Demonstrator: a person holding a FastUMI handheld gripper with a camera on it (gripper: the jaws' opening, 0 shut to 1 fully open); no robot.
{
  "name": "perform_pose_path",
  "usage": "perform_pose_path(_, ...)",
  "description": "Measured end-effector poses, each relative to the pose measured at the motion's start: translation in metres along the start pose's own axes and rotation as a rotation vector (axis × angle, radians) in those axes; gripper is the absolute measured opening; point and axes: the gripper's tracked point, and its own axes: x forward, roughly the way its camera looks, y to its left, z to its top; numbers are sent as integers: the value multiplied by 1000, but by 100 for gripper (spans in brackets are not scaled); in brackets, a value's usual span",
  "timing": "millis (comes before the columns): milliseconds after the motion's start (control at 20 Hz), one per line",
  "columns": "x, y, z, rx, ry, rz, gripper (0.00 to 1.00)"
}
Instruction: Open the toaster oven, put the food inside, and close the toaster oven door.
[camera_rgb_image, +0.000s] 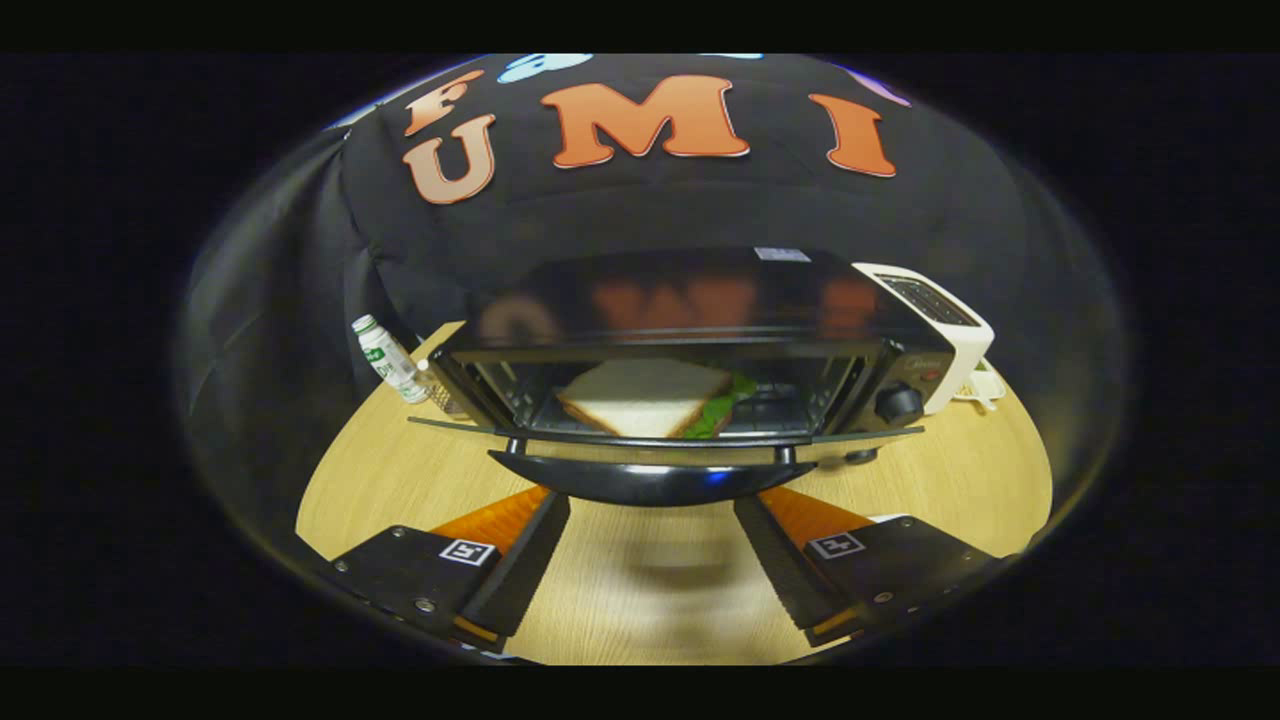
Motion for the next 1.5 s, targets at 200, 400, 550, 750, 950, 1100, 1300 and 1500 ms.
perform_pose_path(200, 12, -6, 31, 6, -31, -12, 98)
perform_pose_path(400, 20, -1, 37, -5, -13, -9, 98)
perform_pose_path(550, 7, 2, 36, 1, -17, 8, 98)
perform_pose_path(750, -28, 3, 45, -4, -69, 27, 98)
perform_pose_path(950, -72, -8, 81, -14, -184, 41, 97)
perform_pose_path(1100, -109, -14, 123, -37, -308, 44, 98)
perform_pose_path(1300, -151, -27, 165, -76, -450, 22, 99)
perform_pose_path(1500, -190, -28, 201, -69, -577, 38, 99)
